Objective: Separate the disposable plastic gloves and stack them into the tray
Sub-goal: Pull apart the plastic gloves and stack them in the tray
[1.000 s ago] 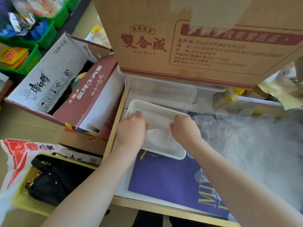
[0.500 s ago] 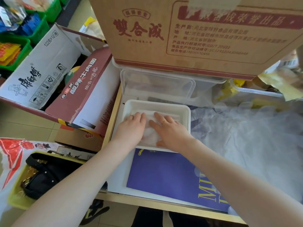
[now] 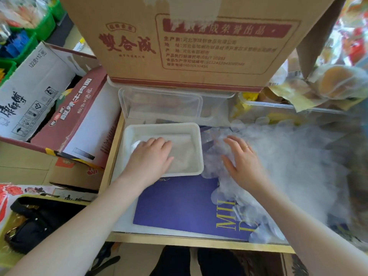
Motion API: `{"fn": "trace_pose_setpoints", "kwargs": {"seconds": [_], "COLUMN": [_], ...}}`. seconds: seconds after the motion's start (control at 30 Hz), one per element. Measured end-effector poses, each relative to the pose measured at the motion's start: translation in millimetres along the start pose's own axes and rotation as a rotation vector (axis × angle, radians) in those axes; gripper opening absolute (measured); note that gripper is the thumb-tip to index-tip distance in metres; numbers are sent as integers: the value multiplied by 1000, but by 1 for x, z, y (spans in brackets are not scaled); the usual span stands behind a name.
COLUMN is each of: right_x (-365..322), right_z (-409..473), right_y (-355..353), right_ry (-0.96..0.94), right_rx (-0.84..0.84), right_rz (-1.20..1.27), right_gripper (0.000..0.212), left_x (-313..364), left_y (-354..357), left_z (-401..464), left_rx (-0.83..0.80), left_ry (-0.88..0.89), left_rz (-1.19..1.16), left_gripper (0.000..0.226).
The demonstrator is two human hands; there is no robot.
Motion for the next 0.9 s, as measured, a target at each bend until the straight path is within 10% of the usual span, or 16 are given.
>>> {"fn": "trace_pose_setpoints", "kwargs": {"seconds": [0.27,0.5,0.8,0.9], "right_x": [112,129,120,113], "right_z": [-109,-123,-117,-119], "right_y": [-12,-24,-75,-89], "right_ry": [465,310,475,479], "right_rx": [-179,-43,227,247], "right_rz": [-216,-157,782,1026], "right_gripper": [75,24,19,23], "left_x": [120,189,237,248], "left_y": [-16,-1,10,6], "left_z": [-2,9,26,30], "left_rx": [25,-202,-484,-508], "left_ry": [296,261,-158,-297], "left_rz": [-281,-406,-960,-1272], "left_gripper": [37,37,85,44]}}
Point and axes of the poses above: each hand's wrist, its own z-axis towards the middle knuckle, its own y-axis out of the palm, x = y × z, the point moved 5 cm from there along z, towards the middle knuckle, and after that the axes turned 11 degrees about -y, right-handed, at the moved point
